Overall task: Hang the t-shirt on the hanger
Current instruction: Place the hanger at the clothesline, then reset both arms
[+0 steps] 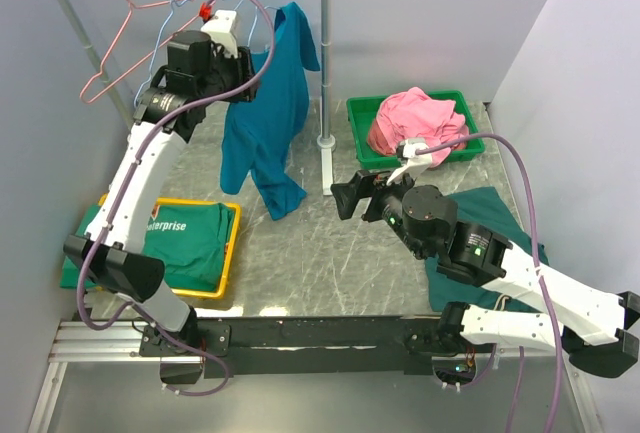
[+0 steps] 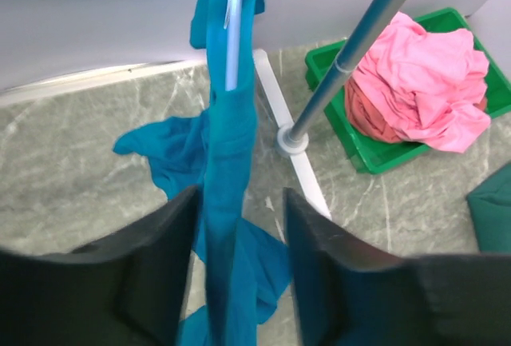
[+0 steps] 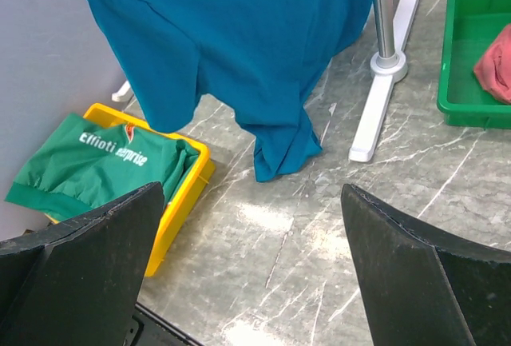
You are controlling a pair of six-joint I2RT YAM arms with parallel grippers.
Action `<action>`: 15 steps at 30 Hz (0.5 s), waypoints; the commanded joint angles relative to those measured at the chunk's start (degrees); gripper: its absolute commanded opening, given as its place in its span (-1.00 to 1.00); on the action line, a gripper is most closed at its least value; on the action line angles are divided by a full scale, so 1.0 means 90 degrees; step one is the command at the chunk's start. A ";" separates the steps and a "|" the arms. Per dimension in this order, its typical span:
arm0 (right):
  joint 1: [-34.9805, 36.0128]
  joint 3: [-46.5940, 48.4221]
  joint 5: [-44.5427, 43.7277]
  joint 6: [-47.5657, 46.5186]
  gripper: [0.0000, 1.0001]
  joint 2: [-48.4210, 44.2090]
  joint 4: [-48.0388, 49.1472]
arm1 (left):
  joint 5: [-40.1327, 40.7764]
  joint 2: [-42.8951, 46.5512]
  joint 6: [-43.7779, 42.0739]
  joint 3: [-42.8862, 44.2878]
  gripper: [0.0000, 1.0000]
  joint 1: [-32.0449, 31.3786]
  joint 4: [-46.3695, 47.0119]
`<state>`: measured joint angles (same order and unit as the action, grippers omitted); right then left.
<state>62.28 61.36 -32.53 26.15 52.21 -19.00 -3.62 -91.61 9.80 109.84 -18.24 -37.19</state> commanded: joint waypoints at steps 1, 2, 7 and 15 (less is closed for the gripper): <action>0.0013 -0.0012 -0.0125 0.0083 1.00 -0.0059 0.0051 | 0.0186 0.0559 -0.0064 0.0129 0.29 0.0015 0.0363; 0.0013 -0.0012 -0.0125 0.0083 1.00 -0.0029 0.0051 | 0.0293 0.0724 -0.0073 0.0129 0.55 0.0015 0.0334; 0.0013 -0.0080 -0.0252 0.0092 1.00 0.0039 0.0100 | 0.0012 0.1253 0.0131 0.0003 0.93 0.0005 0.0421; -0.0084 -0.0294 -0.0740 0.0345 1.00 0.0176 -0.0105 | 0.0880 0.2024 0.0268 -0.1246 0.93 -0.1702 0.0811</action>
<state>62.24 60.27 -35.33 26.74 53.45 -19.05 0.75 -74.91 11.29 104.12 -26.44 -32.80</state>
